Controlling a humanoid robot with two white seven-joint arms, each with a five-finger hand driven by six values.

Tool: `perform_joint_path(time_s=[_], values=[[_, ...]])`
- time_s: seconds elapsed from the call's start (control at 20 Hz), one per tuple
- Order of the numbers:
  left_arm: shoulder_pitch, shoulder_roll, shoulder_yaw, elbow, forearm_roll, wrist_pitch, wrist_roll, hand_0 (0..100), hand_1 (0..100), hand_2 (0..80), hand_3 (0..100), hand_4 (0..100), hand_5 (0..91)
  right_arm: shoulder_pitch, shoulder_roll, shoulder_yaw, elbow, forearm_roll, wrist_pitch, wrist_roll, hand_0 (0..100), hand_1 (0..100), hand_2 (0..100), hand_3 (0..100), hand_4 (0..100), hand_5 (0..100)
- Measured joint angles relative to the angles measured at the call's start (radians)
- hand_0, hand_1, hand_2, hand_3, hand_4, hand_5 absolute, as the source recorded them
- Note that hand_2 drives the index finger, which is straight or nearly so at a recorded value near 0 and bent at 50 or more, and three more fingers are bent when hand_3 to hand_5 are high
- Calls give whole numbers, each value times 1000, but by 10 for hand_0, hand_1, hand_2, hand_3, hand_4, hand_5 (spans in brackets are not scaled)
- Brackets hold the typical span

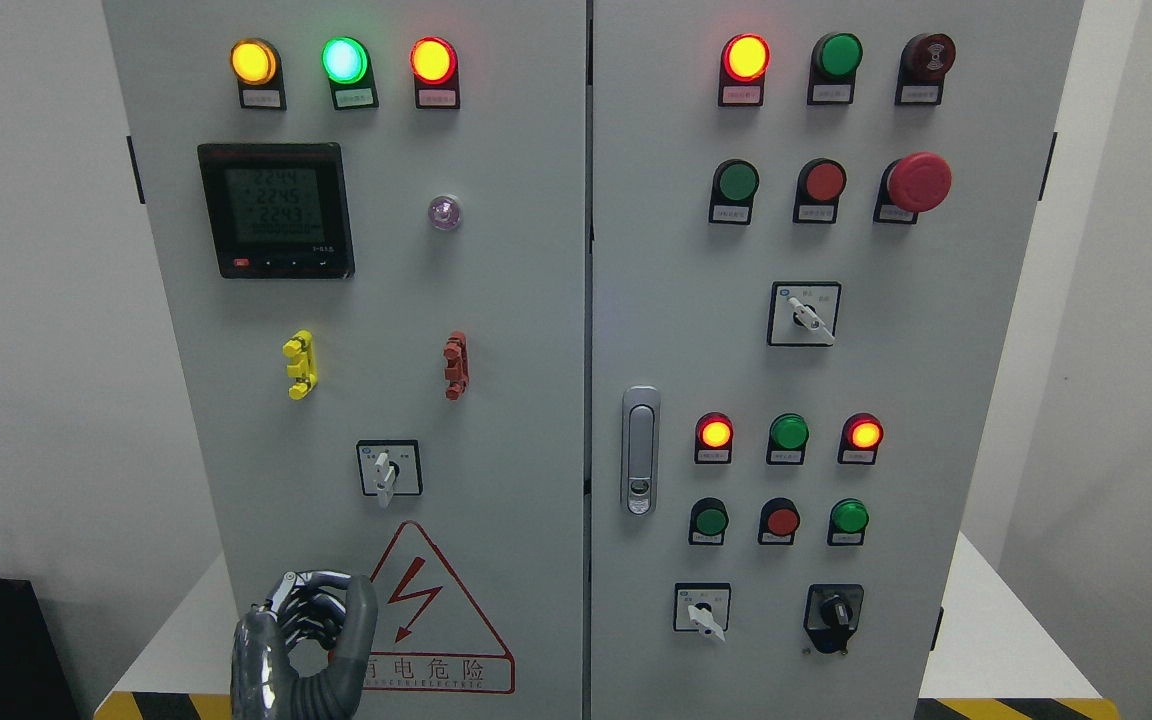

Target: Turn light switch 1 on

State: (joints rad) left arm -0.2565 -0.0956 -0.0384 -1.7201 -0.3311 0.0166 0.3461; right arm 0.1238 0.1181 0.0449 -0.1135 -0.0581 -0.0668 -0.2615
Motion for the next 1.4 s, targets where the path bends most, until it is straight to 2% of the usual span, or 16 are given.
perform_joint_path(time_s=[0.4, 0.55, 0.8, 1.4], values=[[-43, -5, -46, -2, 1, 70, 52, 356, 569, 506, 825, 836, 752, 0, 0, 0, 0, 0, 0, 0, 120, 389, 0, 0, 0, 0], [-63, -7, -62, -3, 0, 111, 92, 352, 570, 507, 826, 837, 754, 0, 0, 0, 0, 0, 0, 0, 120, 389, 0, 0, 0, 0], [-85, -9, -80, -4, -1, 140, 128, 345, 580, 507, 827, 838, 755, 0, 0, 0, 0, 0, 0, 0, 120, 389, 0, 0, 0, 0], [-132, -15, -100, -7, -6, 219, 177, 344, 612, 508, 828, 837, 746, 0, 0, 0, 0, 0, 0, 0, 120, 389, 0, 0, 0, 0]])
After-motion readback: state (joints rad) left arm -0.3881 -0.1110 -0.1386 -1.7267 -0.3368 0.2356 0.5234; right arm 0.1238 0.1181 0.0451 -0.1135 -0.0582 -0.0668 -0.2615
